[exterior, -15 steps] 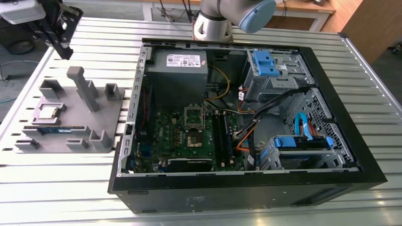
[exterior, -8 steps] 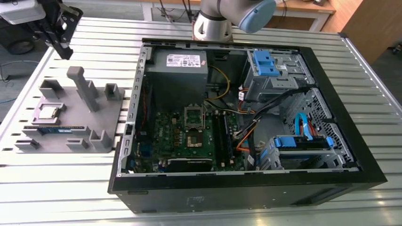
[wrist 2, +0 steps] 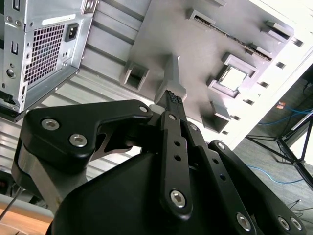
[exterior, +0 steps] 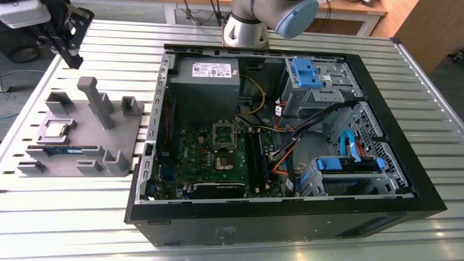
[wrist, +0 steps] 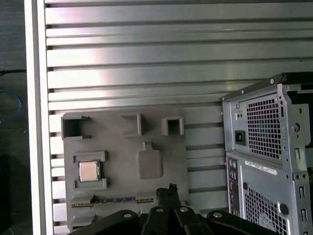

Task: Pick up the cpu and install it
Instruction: 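Reach for the cpu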

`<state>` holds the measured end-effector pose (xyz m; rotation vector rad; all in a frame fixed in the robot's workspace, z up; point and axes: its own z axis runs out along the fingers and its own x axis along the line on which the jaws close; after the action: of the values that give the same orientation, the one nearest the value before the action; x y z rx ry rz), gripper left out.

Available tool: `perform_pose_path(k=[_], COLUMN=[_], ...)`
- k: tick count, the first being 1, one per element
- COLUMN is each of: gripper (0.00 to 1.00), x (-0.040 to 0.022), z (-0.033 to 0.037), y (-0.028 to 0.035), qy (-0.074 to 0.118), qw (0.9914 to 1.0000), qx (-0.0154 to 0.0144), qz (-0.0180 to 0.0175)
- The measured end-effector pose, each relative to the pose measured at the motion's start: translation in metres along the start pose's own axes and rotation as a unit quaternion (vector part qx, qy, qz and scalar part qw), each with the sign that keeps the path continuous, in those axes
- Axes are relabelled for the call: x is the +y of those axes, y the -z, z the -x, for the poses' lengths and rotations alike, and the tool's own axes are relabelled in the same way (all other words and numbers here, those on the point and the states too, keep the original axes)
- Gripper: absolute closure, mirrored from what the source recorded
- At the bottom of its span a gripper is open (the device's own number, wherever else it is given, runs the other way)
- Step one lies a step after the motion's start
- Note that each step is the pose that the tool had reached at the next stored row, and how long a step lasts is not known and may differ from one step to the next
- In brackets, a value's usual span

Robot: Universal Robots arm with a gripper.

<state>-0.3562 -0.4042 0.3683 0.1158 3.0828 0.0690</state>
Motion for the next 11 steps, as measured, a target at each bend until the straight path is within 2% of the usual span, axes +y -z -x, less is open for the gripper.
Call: perform_pose_path(k=[11], gripper=[0.89], x=[-0.0027], z=[-0.0183], y=[-0.0032], qy=[0.0], qw=[1.0], qx=[-0.0006], qz=[0.0])
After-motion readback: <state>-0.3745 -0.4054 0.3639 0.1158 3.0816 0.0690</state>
